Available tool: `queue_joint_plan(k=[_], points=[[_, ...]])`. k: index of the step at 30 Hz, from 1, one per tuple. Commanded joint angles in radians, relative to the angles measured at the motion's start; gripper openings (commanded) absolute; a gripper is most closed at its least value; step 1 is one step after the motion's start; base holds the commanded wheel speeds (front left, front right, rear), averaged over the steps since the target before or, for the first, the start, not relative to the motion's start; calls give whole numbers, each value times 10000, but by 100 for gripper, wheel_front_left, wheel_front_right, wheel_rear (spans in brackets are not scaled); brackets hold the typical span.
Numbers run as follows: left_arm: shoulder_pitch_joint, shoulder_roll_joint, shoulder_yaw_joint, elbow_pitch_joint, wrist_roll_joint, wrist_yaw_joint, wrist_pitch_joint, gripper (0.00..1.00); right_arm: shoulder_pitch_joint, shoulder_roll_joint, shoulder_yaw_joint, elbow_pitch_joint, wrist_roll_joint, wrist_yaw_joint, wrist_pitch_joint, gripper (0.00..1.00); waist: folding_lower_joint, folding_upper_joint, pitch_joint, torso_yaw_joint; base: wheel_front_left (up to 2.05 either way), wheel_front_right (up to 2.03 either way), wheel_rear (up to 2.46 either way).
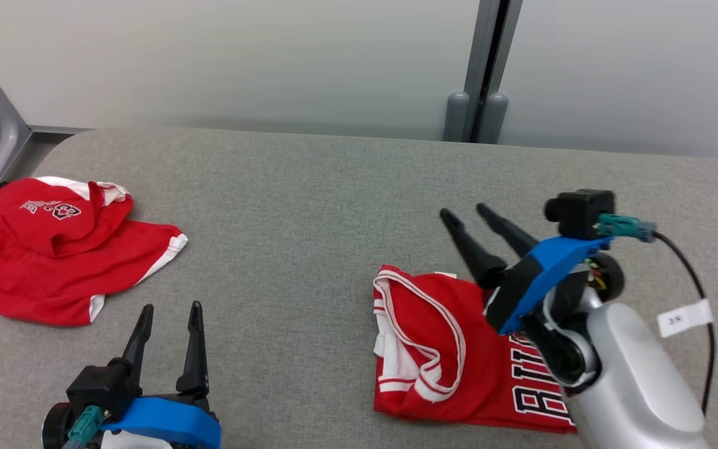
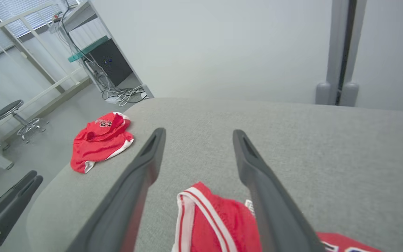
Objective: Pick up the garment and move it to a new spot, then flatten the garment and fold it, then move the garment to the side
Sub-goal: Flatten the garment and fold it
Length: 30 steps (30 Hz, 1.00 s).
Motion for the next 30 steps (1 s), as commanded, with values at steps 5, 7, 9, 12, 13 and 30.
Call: queue_joint_plan(k=[5,7,9,12,13,30], points=[[153,42,100,-164,18,75,-45,100,1032,-44,-2089,-1204,-2142,1,-606,100,0,-1,-112,-230,0,0,0],[168,47,135,-206,26,87,-45,100,1539,-137,-2617,-1797,-3100,1,-910,100,0,-1,-114,-308,0,0,0],[168,33,149,-229,36,74,-44,100,2181,-146,-3119,-2167,-3809,3,-1130,100,0,-1,-110,-375,0,0,0],[158,18,192,-282,55,56,-45,100,2947,-111,-3632,-2457,-4539,3,-1496,100,0,-1,-100,-468,0,0,0],[165,12,200,-287,63,47,-45,100,3192,-92,-3700,-2437,-4713,3,-1590,100,0,-1,-101,-487,0,0,0],[-6,-109,229,-281,110,-83,-46,100,3394,-46,754,118,-4004,1,-1509,0,0,-1,35,-90,0,0,0]])
